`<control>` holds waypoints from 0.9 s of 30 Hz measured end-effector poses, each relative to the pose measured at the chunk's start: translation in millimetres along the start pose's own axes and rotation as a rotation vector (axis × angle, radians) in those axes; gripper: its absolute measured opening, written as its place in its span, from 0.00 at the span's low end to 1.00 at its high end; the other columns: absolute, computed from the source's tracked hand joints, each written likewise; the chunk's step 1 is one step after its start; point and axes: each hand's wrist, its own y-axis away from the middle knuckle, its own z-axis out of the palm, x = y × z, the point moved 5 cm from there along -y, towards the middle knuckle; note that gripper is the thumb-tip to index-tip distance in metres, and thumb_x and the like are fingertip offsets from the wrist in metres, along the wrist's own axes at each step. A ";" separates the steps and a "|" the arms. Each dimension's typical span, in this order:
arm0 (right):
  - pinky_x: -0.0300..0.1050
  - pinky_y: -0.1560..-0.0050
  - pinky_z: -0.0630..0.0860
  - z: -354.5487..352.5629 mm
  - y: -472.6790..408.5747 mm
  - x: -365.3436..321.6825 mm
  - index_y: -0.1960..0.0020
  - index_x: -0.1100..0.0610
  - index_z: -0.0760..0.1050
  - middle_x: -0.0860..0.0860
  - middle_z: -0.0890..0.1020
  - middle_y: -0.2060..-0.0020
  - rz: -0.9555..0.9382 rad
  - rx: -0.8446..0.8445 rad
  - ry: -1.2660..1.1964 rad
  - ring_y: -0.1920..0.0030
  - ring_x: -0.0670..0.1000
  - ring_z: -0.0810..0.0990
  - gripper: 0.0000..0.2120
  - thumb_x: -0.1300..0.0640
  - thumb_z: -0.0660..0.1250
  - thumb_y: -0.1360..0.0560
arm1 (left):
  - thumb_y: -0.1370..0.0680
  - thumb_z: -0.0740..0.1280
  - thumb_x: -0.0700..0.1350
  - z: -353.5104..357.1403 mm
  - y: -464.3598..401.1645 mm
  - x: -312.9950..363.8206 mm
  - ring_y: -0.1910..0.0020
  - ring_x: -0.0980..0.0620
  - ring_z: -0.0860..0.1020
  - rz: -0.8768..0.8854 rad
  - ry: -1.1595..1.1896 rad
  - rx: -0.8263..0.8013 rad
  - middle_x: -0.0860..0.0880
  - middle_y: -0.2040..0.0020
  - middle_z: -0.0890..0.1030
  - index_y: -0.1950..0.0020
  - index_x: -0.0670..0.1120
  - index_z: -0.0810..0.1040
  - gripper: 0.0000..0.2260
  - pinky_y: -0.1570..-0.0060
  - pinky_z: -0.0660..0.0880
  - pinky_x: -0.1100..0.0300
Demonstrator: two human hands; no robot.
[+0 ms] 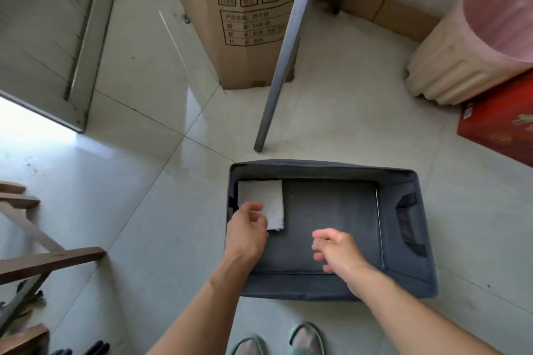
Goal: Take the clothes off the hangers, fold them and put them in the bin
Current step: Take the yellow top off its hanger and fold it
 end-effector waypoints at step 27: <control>0.52 0.50 0.80 -127.6 410.8 -241.7 0.46 0.55 0.78 0.53 0.85 0.58 -0.393 0.141 -0.590 0.57 0.52 0.85 0.09 0.60 0.59 0.19 | 0.18 0.61 0.41 -150.0 300.2 307.9 0.61 0.50 0.82 0.219 0.344 -0.302 0.45 0.56 0.84 0.44 0.49 0.77 0.08 0.64 0.76 0.57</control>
